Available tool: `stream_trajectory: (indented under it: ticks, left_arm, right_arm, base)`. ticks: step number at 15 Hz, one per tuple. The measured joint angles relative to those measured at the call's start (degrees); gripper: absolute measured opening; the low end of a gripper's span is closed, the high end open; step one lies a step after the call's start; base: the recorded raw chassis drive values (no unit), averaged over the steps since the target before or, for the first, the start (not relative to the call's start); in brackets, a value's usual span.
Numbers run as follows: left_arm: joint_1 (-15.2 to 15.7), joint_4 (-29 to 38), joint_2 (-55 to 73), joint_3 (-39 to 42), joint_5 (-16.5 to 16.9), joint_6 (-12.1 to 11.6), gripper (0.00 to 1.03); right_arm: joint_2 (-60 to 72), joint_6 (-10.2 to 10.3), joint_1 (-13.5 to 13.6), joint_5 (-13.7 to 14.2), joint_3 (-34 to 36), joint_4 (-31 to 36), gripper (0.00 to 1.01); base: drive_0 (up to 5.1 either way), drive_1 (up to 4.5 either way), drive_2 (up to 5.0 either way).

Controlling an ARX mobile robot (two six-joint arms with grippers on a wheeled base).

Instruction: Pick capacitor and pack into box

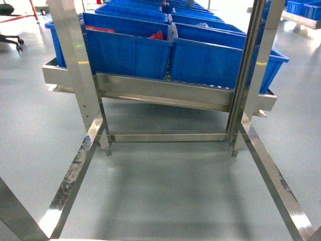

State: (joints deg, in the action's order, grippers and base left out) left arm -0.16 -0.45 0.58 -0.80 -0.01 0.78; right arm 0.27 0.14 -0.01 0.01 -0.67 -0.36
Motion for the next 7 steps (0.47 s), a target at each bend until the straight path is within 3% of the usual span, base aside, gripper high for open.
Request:
stream_trajectory:
  ticks: [4,7]
  left_arm:
    - [0.0,0.0,0.0,0.0,0.0,0.0,0.44]
    - [0.0,0.0,0.0,0.0,0.0,0.0,0.44]
  right_arm:
    - [0.0,0.0,0.0,0.0,0.0,0.0,0.98]
    - [0.0,0.0,0.0,0.0,0.0,0.2,0.98]
  base:
    - [0.0,0.00,0.0]
    - [-4.9,2.55,2.6]
